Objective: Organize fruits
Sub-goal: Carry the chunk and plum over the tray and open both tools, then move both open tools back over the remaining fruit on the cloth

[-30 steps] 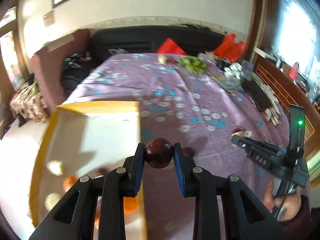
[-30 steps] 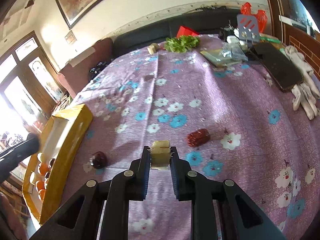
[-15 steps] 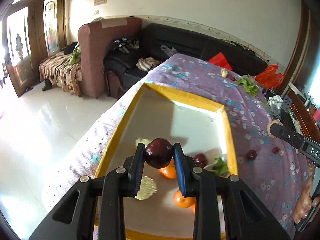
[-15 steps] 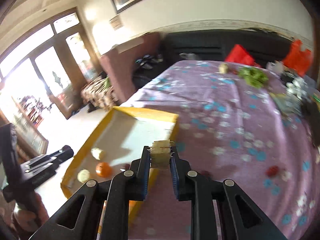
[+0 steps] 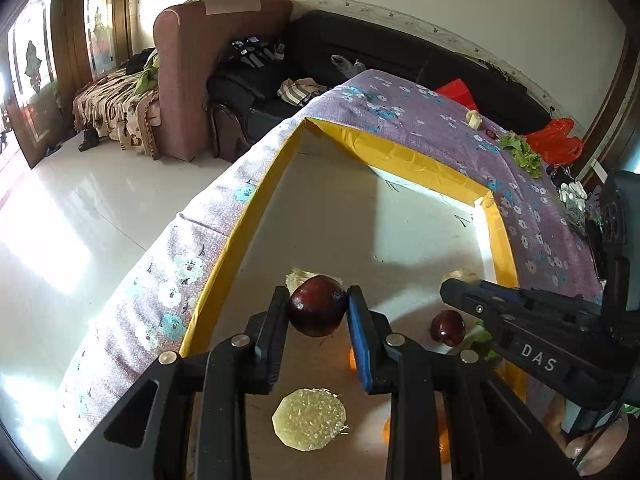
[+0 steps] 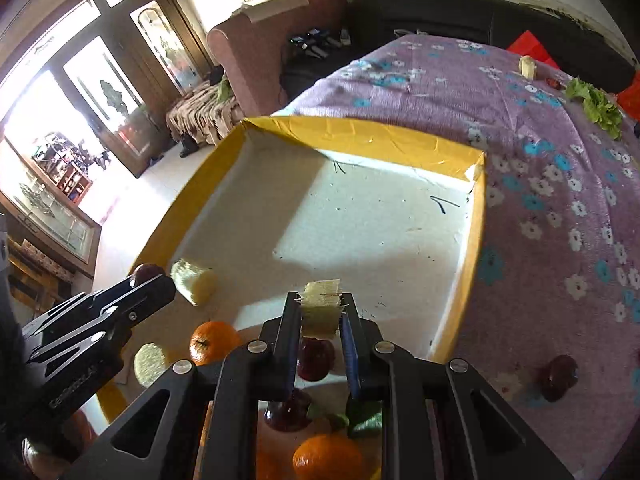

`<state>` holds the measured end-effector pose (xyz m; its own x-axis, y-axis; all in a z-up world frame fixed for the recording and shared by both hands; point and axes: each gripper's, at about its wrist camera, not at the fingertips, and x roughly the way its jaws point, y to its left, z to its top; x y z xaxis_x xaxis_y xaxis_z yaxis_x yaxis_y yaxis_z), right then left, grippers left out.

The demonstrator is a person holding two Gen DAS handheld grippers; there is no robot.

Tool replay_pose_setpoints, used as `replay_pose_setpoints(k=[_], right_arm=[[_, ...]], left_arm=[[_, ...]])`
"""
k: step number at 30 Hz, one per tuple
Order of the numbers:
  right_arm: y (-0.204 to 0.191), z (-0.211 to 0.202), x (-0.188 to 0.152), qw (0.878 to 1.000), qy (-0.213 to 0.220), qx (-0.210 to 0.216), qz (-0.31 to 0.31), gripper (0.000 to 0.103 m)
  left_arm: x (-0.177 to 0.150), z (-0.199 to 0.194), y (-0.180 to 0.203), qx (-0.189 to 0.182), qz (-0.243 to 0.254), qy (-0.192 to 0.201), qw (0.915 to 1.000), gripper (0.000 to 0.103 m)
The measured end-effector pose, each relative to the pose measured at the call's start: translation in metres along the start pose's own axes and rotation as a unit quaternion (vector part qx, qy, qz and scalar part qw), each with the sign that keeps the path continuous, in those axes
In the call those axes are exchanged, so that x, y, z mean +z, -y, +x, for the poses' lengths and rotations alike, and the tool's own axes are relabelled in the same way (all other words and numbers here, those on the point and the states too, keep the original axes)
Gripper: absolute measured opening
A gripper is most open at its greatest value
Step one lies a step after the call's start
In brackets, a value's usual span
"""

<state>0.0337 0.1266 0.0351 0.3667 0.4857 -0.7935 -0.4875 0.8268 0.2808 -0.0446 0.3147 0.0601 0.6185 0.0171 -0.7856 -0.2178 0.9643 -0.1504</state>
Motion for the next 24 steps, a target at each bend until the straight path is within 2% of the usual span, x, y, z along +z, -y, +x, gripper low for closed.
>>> replay_pose_setpoints(k=[1, 3, 4, 5, 10, 18, 24], right_arm=[[-0.002, 0.004, -0.001, 1.000, -0.003, -0.002, -0.003, 0.022], [-0.005, 0.004, -0.002, 1.000, 0.001, -0.007, -0.009, 0.022], [-0.006, 0.004, -0.001, 1.000, 0.002, -0.009, -0.011, 0.022], [-0.006, 0.004, 0.000, 1.000, 0.002, -0.006, -0.011, 0.023], [-0.008, -0.019, -0.002, 1.000, 0.022, -0.004, -0.015, 0.026], [-0.009, -0.077, -0.030, 0.997, 0.071, -0.005, -0.017, 0.036], [0.007, -0.110, -0.056, 0.996, 0.094, -0.009, 0.001, 0.041]], left_arm=[[-0.002, -0.001, 0.001, 0.002, 0.003, 0.001, 1.0000, 0.031], [-0.003, -0.006, 0.003, 0.009, 0.006, 0.011, 0.9999, 0.046], [-0.004, -0.009, 0.003, 0.011, 0.006, 0.016, 0.9998, 0.060], [-0.005, -0.015, 0.004, 0.013, 0.004, 0.025, 0.9996, 0.069], [-0.009, -0.045, 0.011, 0.025, 0.009, 0.054, 0.9982, 0.080], [-0.029, -0.087, 0.046, 0.078, 0.059, 0.104, 0.9897, 0.086], [-0.044, -0.105, 0.079, 0.068, 0.095, 0.112, 0.9869, 0.089]])
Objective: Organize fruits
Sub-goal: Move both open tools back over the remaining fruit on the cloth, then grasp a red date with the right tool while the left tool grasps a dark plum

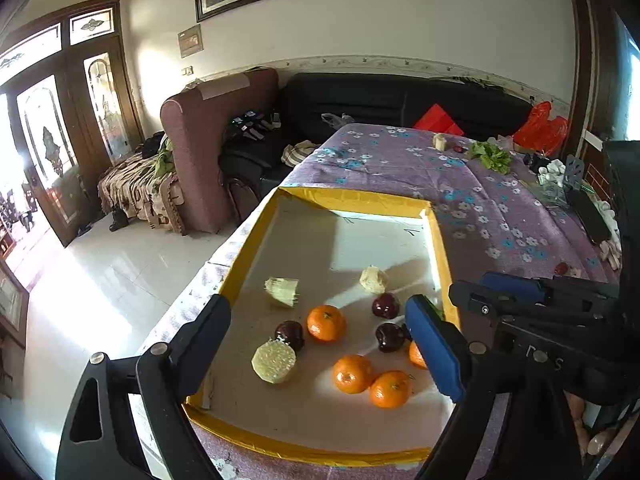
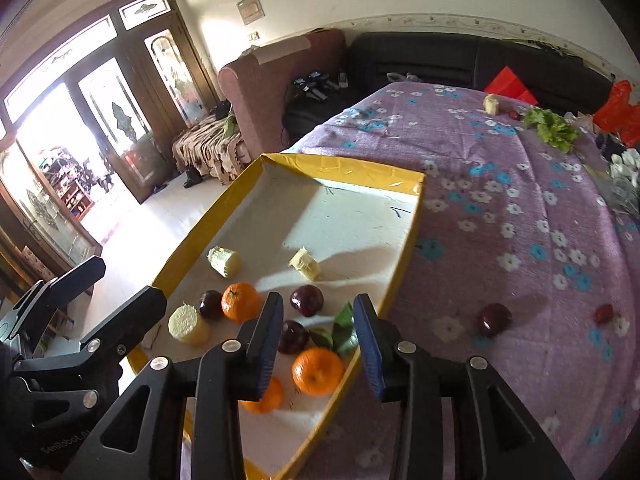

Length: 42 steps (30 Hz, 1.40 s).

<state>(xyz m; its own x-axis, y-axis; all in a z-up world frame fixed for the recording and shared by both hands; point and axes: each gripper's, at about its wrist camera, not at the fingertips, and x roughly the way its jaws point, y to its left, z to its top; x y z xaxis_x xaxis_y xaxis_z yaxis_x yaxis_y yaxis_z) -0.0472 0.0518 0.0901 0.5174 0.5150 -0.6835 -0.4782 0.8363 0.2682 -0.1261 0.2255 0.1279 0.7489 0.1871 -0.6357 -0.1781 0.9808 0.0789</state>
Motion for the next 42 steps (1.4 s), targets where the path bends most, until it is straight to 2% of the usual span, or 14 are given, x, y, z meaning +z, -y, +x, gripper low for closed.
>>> replay_pose_setpoints(k=[5, 15, 28, 31, 38, 42], right_arm=[[0.023, -0.027, -0.017, 1.000, 0.016, -0.009, 0.023, 0.045], [0.075, -0.065, -0.040, 0.996, 0.040, -0.031, 0.068, 0.047], [0.155, -0.098, -0.065, 0.987, 0.056, -0.068, 0.134, 0.048], [0.184, -0.114, -0.071, 0.981, 0.068, -0.090, 0.156, 0.048], [0.263, -0.143, -0.078, 0.958, 0.082, -0.137, 0.237, 0.048], [0.273, -0.130, -0.069, 0.959, 0.078, -0.113, 0.247, 0.049]], left_arm=[[-0.003, -0.019, 0.028, -0.002, 0.032, 0.016, 0.9994, 0.089], [-0.007, -0.032, 0.061, -0.009, 0.061, 0.017, 0.9980, 0.091], [-0.014, -0.024, 0.087, -0.019, 0.089, -0.004, 0.9959, 0.091], [-0.014, -0.022, 0.085, -0.024, 0.083, -0.008, 0.9963, 0.091], [-0.009, -0.005, 0.081, -0.076, 0.032, -0.031, 0.9961, 0.091], [-0.010, 0.009, 0.094, -0.102, 0.032, -0.053, 0.9928, 0.091]])
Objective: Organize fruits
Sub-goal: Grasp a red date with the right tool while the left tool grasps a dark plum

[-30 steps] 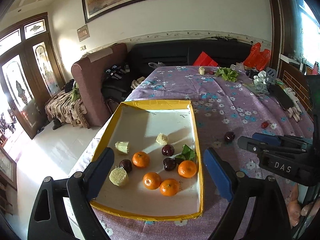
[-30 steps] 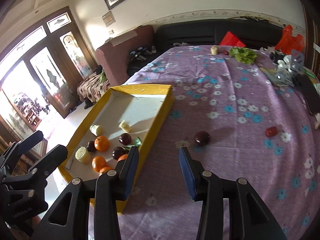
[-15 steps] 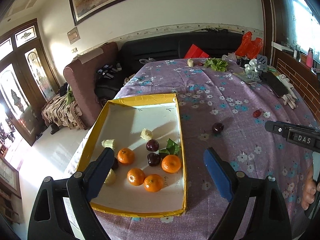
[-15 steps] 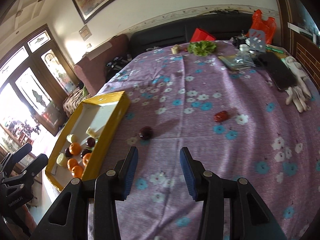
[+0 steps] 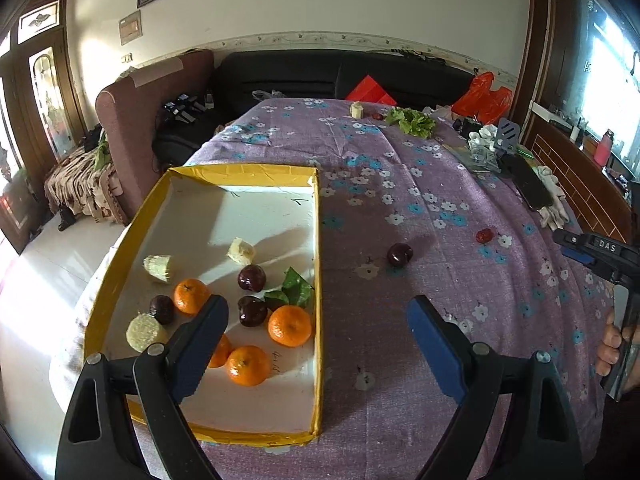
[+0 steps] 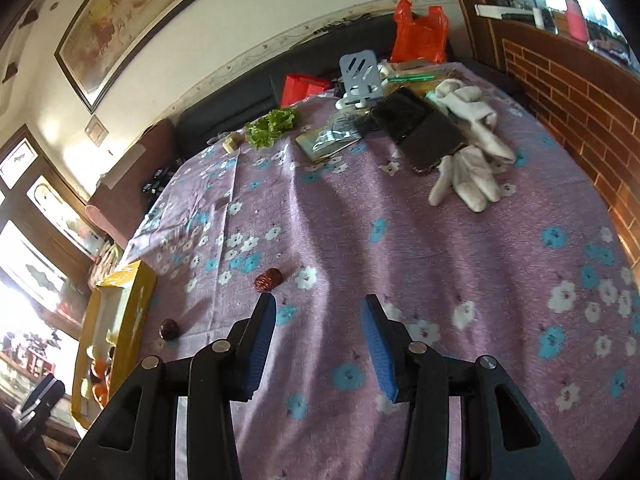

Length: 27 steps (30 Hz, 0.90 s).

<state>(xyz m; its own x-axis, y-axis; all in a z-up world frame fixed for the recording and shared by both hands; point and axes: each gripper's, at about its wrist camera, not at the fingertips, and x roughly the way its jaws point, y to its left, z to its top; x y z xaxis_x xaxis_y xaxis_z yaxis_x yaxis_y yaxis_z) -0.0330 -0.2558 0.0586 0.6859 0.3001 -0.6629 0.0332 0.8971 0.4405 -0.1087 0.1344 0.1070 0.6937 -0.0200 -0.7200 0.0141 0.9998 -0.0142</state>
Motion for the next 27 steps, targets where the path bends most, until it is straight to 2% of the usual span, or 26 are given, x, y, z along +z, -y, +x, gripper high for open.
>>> replay_pose_setpoints(k=[3, 6, 11, 15, 18, 21, 23, 25, 27], right_arm=[[-0.022, 0.030, 0.004, 0.999, -0.020, 0.019, -0.022, 0.049], [-0.042, 0.066, 0.007, 0.998, -0.042, 0.017, -0.039, 0.049], [-0.060, 0.106, 0.008, 0.996, -0.058, -0.015, -0.060, 0.049], [-0.065, 0.116, 0.005, 0.995, -0.055, -0.038, -0.072, 0.049], [-0.071, 0.123, 0.002, 0.993, -0.048, -0.061, -0.090, 0.047], [-0.075, 0.125, 0.000, 0.989, -0.037, -0.092, -0.112, 0.035], [-0.072, 0.125, 0.000, 0.988, -0.029, -0.098, -0.116, 0.025], [-0.067, 0.124, 0.002, 0.990, -0.028, -0.091, -0.106, 0.022], [-0.061, 0.122, 0.004, 0.992, -0.029, -0.073, -0.095, 0.022]], left_arm=[[0.000, 0.008, 0.008, -0.002, 0.010, -0.007, 0.9999, 0.091], [0.002, 0.017, 0.010, -0.003, 0.015, -0.014, 0.9998, 0.091], [0.009, 0.027, 0.010, -0.017, 0.019, -0.013, 0.9996, 0.091], [0.020, 0.041, 0.021, -0.035, 0.036, -0.014, 0.9986, 0.090], [0.026, 0.056, 0.034, -0.033, 0.057, -0.018, 0.9977, 0.088], [0.030, 0.075, 0.047, -0.035, 0.071, -0.034, 0.9963, 0.082], [0.034, 0.089, 0.055, -0.036, 0.080, -0.052, 0.9948, 0.072], [0.038, 0.101, 0.062, -0.040, 0.087, -0.067, 0.9931, 0.065], [0.041, 0.114, 0.068, -0.042, 0.091, -0.078, 0.9919, 0.065]])
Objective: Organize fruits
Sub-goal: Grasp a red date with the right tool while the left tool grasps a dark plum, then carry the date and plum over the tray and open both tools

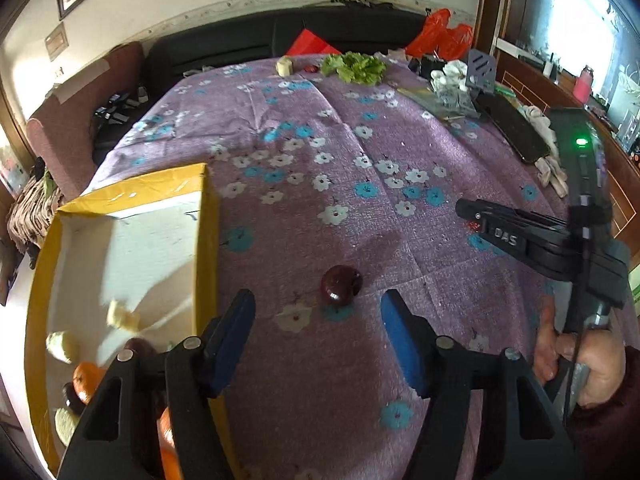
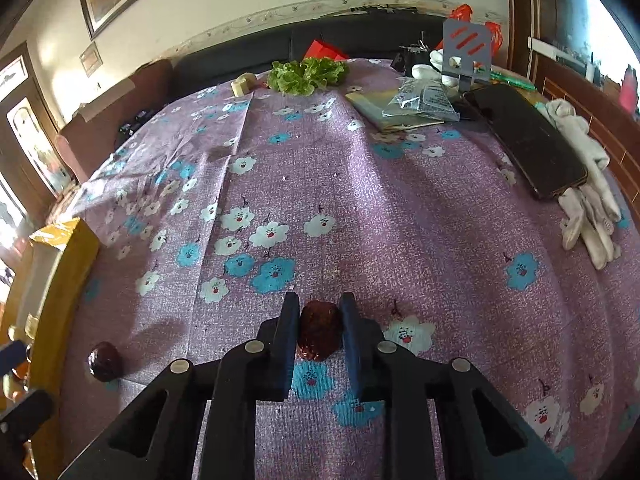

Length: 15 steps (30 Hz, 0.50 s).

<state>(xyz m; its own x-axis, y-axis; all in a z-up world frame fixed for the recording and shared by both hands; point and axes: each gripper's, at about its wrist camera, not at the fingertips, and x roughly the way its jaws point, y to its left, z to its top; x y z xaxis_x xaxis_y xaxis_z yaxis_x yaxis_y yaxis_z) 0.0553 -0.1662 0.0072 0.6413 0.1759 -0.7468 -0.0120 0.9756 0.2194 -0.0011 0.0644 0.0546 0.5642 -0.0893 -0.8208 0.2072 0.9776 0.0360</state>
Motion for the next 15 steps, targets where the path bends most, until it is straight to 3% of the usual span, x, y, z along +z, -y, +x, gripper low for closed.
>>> replay_pose_setpoints(k=[9, 13, 15], right_arm=[[0.012, -0.007, 0.001, 0.999, 0.001, 0.040, 0.031, 0.022], [0.012, -0.011, 0.002, 0.998, 0.006, 0.047, 0.031, 0.022], [0.011, -0.012, 0.003, 0.998, 0.007, 0.048, 0.030, 0.022]], left_arm=[[0.009, 0.052, 0.006, -0.014, -0.005, -0.065, 0.9978, 0.062], [0.007, 0.055, 0.009, -0.008, 0.001, -0.059, 0.9982, 0.027], [0.007, 0.055, 0.010, -0.005, 0.000, -0.057, 0.9984, 0.027]])
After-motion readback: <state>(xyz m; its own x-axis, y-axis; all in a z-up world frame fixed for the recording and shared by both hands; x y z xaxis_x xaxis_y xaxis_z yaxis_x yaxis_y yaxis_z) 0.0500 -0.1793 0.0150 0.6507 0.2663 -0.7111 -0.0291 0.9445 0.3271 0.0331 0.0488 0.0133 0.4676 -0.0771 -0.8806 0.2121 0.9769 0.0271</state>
